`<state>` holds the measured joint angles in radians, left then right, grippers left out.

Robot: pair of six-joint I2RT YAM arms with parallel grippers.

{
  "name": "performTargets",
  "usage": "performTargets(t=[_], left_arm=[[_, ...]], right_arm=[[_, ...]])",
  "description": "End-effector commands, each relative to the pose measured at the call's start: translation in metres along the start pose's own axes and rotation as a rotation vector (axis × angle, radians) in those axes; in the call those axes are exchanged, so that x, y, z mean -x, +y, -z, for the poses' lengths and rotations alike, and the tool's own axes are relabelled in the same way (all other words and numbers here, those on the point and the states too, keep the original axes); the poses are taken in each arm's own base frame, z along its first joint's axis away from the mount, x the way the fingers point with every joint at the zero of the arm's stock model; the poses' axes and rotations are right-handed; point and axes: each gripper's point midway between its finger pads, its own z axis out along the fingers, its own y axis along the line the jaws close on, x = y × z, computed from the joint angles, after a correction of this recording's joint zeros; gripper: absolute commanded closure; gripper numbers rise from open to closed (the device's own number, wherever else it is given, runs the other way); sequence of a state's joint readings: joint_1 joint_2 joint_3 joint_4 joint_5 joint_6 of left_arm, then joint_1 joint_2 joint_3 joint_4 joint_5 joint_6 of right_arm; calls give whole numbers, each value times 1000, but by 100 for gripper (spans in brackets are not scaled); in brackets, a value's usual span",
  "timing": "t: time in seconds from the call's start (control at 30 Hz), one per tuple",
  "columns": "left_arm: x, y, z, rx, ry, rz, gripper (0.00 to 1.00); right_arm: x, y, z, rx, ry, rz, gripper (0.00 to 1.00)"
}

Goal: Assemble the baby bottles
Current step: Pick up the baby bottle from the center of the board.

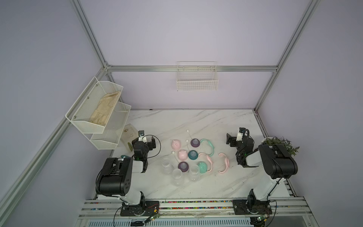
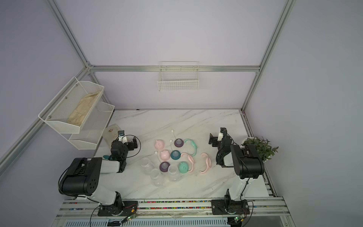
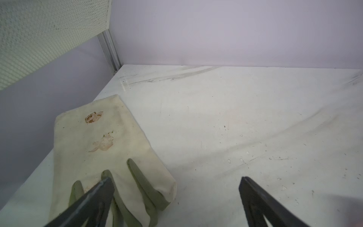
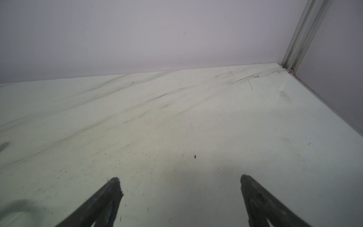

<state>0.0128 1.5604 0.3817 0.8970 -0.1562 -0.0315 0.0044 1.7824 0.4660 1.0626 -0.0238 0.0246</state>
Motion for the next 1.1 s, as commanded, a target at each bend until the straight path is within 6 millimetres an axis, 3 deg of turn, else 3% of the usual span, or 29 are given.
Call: performTargets(t=[0.0, 0.97, 1.07], left_arm=[[6, 2, -1, 3, -25, -13, 0], [6, 2, 0, 1, -27, -12, 0], [14, 10, 1, 45, -45, 3, 0]], right_arm=[[11, -1, 0, 2, -39, 2, 3], [10, 0, 1, 3, -36, 1, 3], [16, -3, 2, -18, -46, -6, 3]])
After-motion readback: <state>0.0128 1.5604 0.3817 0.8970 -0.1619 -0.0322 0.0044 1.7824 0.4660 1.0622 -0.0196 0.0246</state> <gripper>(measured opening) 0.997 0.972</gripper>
